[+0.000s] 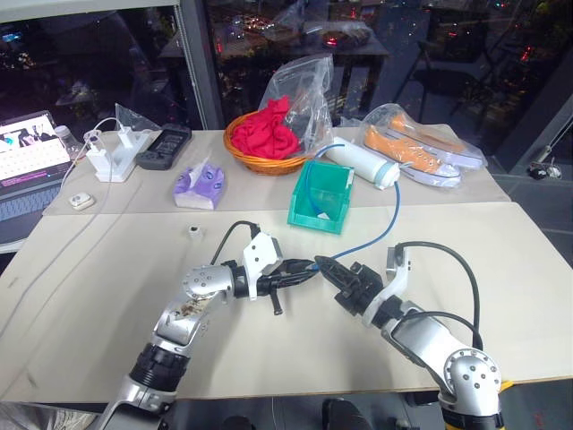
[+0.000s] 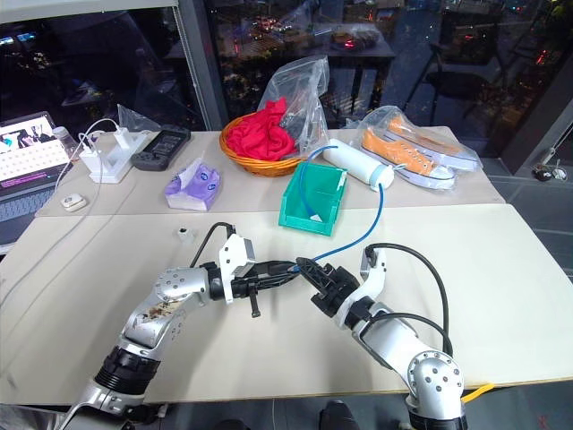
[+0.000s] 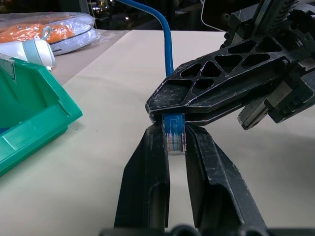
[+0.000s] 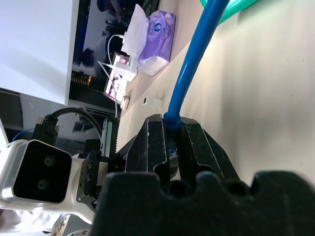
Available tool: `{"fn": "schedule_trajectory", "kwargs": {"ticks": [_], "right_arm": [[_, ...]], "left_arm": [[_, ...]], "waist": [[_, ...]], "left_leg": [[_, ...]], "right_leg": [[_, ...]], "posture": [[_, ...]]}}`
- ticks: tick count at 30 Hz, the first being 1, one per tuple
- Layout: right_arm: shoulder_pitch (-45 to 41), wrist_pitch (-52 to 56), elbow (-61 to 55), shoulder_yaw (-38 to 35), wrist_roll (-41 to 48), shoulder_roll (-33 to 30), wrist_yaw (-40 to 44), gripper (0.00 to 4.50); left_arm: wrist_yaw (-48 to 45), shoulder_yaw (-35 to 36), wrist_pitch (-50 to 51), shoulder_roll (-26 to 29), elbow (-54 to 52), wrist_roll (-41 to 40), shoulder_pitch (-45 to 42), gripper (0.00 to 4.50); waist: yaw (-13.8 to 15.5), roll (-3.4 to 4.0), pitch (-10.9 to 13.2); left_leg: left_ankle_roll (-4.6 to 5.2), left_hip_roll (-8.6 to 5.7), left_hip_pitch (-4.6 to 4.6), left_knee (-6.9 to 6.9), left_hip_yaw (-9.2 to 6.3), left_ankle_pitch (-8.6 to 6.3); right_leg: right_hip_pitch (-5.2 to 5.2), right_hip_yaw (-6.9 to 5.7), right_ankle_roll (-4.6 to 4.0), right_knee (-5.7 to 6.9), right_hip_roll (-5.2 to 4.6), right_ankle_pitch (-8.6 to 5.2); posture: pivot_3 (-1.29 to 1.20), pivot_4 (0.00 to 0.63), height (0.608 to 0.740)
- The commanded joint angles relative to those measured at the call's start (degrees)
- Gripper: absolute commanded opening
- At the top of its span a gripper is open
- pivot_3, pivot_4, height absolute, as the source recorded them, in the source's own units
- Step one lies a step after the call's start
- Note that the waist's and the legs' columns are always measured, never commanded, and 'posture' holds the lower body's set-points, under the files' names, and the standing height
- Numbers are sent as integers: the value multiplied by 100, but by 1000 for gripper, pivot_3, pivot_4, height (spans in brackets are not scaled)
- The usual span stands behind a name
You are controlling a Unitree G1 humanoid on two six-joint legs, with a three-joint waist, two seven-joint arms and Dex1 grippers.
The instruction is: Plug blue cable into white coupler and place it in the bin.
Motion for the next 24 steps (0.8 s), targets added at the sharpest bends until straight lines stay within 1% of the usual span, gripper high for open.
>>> {"fn": "schedule_trajectory", "kwargs": {"ticks": [1, 4, 6, 7, 8, 10, 13, 16, 19, 20, 22, 24], "right_arm": [[-119, -31, -130, 13, 114, -42, 82, 71], [-153, -32, -119, 23, 90, -66, 88, 71], [-175, -49, -98, 16, 70, -77, 83, 0], [-194, -79, -85, -9, 44, -78, 73, 0], [-217, -111, -81, -38, 9, -84, 55, 0], [-259, -177, -90, -113, -150, -126, 22, 0], [-287, -228, -127, -188, -257, -163, -9, 0], [-317, -255, -159, -171, -366, -185, -58, 0], [-321, -319, -205, -211, -472, -194, -107, 0], [-321, -338, -208, -227, -488, -181, -120, 0], [-325, -336, -175, -225, -484, -167, -130, 0], [-347, -289, -106, -156, -470, -145, -104, 0]], "left_arm": [[76, 30, -94, -33, -25, 37, -138, 117], [89, 60, 2, -61, -59, -45, -145, 117], [79, 86, 79, -70, -109, -121, -139, 1113], [119, 88, 60, -62, -126, -77, -141, 1330], [187, 97, 74, -51, -146, -24, -137, 1782], [378, 233, 209, -30, -250, -48, -103, 2371], [825, 611, 481, 5, -477, -147, 22, 2371], [1796, 1334, 875, -114, -862, -180, 301, 2371], [2819, 2134, 1578, -546, -1469, -666, 802, 2371], [3077, 2298, 1767, -670, -1612, -761, 935, 2371], [3670, 2477, 2016, -930, -1757, -654, 1190, 2371], [4202, 2371, 2127, -949, -1575, -113, 1385, 2371]], "waist": [[0, 0, 0], [0, 0, 0], [-1, 0, 0], [-2, 0, 0], [-2, 0, 0], [-2, 0, 0], [-3, 0, 0], [-31, 0, 0], [-26, 1, 0], [-14, 1, 0], [11, 0, 0], [39, -1, 1]], "left_leg": [[0, 0, 0, 0, 0, 0], [0, 0, 0, 0, 0, 0], [0, 0, 0, 0, 0, 0], [0, 0, 0, 0, 0, 0], [0, 0, 0, 0, 0, 0], [0, 0, 0, 0, 0, 0], [0, 0, 0, 0, 0, 0], [0, 2, 0, 0, 0, 0], [1, 3, 0, -2, -1, -1], [1, 2, 0, -2, -1, -1], [1, 1, -2, 0, 0, -1], [1, 0, -4, 2, 0, 0]], "right_leg": [[0, 0, 0, 0, 0, 0], [0, 0, 0, 0, 0, 0], [0, 0, 0, 0, 0, 0], [0, 0, 0, 0, 0, 0], [0, 0, 0, 0, 0, 0], [0, 0, 0, 0, 0, 0], [0, 0, 0, 0, 0, 0], [-2, 0, 0, 0, 1, 0], [-6, 0, 0, 2, 1, 0], [-5, 0, 0, 0, 0, 0], [-4, 0, 0, -2, -2, 0], [-3, 0, 1, -1, -3, 0]], "posture": [[0, 150, 723], [0, 150, 723], [0, 150, 723], [0, 150, 723], [0, 150, 723], [0, 150, 723], [0, 150, 723], [0, 150, 723], [0, 150, 723], [0, 150, 723], [0, 150, 723], [0, 150, 723]]}}
